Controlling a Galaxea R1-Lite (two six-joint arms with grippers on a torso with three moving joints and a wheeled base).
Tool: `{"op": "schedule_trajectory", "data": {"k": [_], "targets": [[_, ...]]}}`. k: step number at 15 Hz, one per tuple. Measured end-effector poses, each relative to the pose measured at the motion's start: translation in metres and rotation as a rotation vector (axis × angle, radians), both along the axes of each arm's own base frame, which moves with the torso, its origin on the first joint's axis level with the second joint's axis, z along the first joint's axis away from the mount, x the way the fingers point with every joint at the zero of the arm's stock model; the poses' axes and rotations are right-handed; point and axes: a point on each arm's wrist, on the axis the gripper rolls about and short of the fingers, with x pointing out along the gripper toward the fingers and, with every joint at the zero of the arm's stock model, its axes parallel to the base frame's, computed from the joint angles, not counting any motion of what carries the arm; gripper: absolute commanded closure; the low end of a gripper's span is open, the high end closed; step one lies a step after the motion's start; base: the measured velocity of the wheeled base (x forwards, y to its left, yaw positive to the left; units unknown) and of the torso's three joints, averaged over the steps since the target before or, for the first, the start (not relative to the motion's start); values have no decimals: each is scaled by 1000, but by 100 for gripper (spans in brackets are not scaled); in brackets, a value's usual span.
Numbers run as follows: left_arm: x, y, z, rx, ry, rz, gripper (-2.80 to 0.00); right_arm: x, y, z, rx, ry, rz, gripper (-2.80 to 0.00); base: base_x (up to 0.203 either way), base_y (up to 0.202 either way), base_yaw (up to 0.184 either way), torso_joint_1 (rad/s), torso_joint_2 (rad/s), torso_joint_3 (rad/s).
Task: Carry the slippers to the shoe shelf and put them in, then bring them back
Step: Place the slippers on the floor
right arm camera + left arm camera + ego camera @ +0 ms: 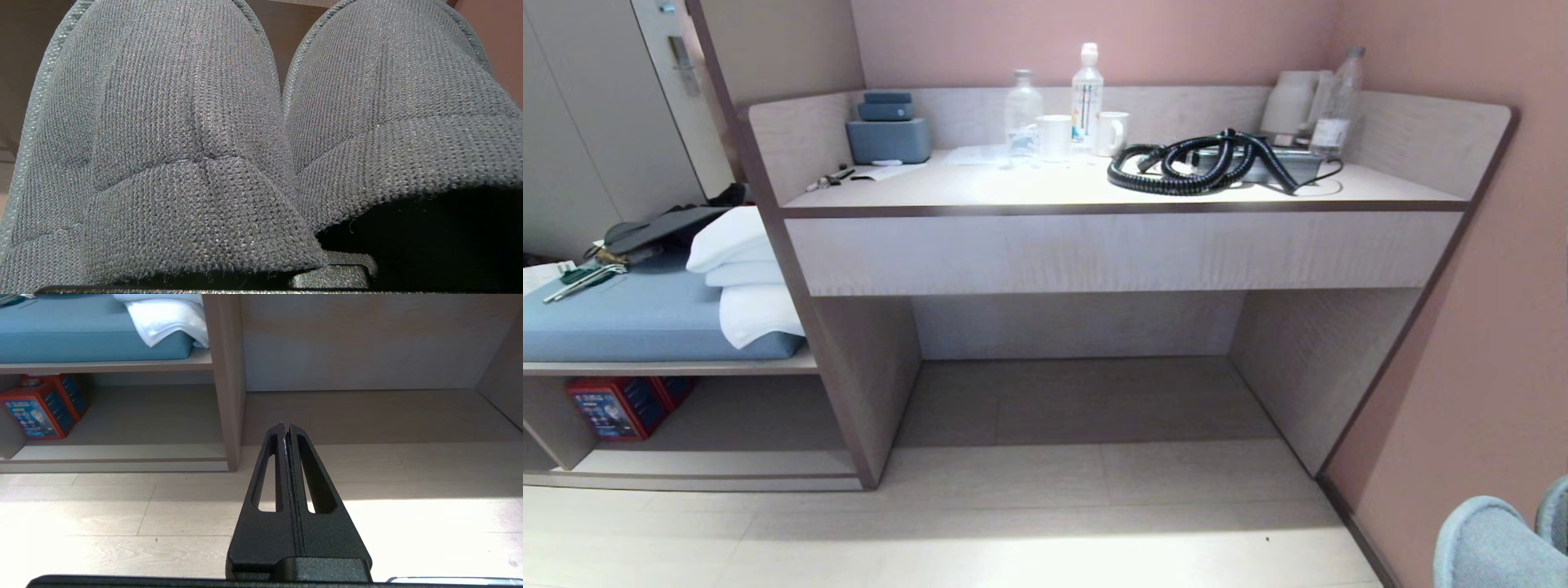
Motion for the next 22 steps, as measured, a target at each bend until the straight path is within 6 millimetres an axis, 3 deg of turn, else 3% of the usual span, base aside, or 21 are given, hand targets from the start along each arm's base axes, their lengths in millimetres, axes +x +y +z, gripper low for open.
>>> {"op": "schedule_trajectory", "data": {"k": [22], "targets": [[0, 0, 0, 0, 0, -1, 0, 0, 0, 0, 0, 0, 0, 0, 0, 0, 0, 3, 1, -192]]}}
